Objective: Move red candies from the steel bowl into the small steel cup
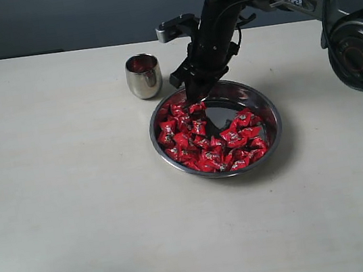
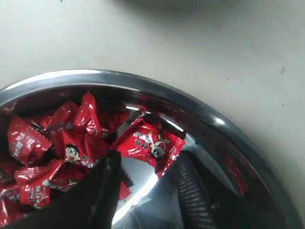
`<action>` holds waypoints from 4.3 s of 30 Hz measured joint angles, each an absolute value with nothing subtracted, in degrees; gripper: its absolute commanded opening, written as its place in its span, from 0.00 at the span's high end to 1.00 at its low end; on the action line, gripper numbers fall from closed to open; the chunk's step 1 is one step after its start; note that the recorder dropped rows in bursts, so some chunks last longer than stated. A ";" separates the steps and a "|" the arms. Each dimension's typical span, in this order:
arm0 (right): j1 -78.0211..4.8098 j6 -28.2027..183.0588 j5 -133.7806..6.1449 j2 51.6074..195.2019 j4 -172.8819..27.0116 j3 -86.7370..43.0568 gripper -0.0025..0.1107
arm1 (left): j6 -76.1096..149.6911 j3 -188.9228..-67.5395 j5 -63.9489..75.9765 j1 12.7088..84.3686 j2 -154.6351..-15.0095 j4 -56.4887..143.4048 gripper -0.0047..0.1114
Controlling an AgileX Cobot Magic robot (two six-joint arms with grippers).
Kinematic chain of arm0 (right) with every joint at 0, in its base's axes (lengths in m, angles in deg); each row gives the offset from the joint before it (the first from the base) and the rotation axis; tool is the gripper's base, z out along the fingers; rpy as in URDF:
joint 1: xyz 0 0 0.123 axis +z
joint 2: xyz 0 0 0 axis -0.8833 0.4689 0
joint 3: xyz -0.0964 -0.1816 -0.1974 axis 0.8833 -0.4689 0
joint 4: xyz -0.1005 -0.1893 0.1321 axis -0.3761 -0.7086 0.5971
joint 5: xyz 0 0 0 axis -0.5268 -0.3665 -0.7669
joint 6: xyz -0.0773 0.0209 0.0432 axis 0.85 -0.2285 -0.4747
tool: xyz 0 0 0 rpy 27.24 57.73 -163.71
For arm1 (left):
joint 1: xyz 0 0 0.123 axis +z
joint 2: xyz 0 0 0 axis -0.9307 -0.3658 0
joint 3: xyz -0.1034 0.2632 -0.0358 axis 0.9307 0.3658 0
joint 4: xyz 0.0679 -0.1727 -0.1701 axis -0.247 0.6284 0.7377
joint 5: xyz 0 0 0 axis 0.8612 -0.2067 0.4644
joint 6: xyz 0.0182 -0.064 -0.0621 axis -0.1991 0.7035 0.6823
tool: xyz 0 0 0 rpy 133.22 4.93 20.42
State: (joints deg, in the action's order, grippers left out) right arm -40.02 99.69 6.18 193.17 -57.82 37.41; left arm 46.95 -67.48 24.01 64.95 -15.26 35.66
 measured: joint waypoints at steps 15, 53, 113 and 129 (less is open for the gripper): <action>-40.02 99.69 6.28 196.62 -57.82 37.31 0.68 | 46.95 -67.48 24.01 64.95 -15.26 35.66 0.96; -39.78 112.26 -11.65 190.11 -44.82 37.31 0.98 | 46.95 -67.48 24.01 64.95 -15.26 35.66 0.96; -37.86 131.90 -19.16 191.28 -35.61 37.31 0.71 | 46.95 -67.48 24.01 64.95 -15.26 35.66 0.96; -37.86 132.26 -19.26 191.28 -37.87 37.31 0.75 | 46.95 -67.48 24.01 64.95 -15.26 35.66 0.96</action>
